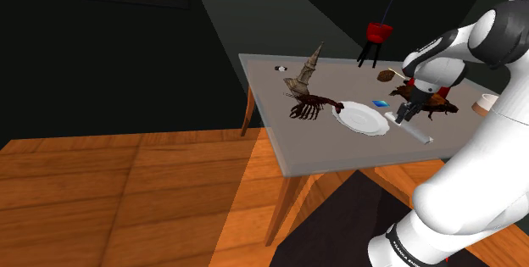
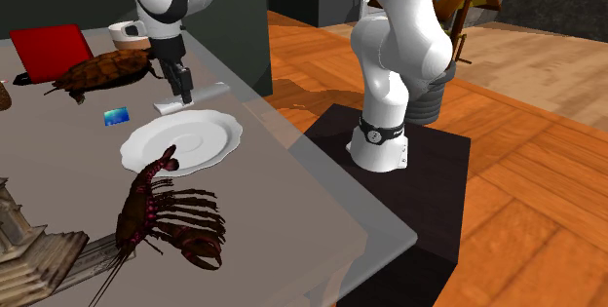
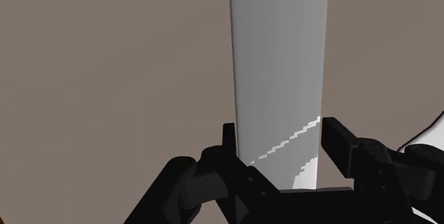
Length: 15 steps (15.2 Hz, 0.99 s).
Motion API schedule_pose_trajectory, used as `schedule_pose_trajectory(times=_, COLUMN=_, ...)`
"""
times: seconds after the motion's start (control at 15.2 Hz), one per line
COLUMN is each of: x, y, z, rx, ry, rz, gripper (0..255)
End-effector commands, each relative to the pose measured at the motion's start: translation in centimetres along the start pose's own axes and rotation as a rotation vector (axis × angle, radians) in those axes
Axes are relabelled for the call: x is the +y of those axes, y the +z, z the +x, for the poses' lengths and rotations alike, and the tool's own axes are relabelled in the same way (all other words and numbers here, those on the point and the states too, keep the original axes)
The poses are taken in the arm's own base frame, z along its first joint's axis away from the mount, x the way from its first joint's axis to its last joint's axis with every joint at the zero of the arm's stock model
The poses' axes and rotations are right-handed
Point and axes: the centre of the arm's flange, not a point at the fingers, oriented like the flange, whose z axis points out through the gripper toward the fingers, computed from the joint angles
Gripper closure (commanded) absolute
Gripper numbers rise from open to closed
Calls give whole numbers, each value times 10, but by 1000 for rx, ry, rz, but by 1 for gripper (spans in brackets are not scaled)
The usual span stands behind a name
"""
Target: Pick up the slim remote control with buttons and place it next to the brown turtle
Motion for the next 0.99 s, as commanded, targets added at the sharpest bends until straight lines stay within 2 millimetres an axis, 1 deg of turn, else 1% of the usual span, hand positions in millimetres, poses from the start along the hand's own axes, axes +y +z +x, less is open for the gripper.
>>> schedule_pose_trajectory(times=0.0, x=0, y=1, z=0, rx=-1, ry=0, rz=0, gripper=255)
schedule_pose_trajectory(times=0.2, x=0, y=1, z=0, rx=-1, ry=0, rz=0, gripper=255)
schedule_pose_trajectory(times=0.26, x=0, y=1, z=0, rx=-1, ry=0, rz=0, gripper=0)
schedule_pose_trajectory(times=0.59, x=0, y=1, z=0, rx=-1, ry=0, rz=0, gripper=0)
schedule_pose_trajectory(times=0.79, x=0, y=-38, z=0, rx=-1, ry=0, rz=0, gripper=0)
schedule_pose_trajectory(times=0.86, x=0, y=-49, z=0, rx=-1, ry=0, rz=0, gripper=0)
schedule_pose_trajectory(times=0.92, x=0, y=-49, z=0, rx=-1, ry=0, rz=0, gripper=0)
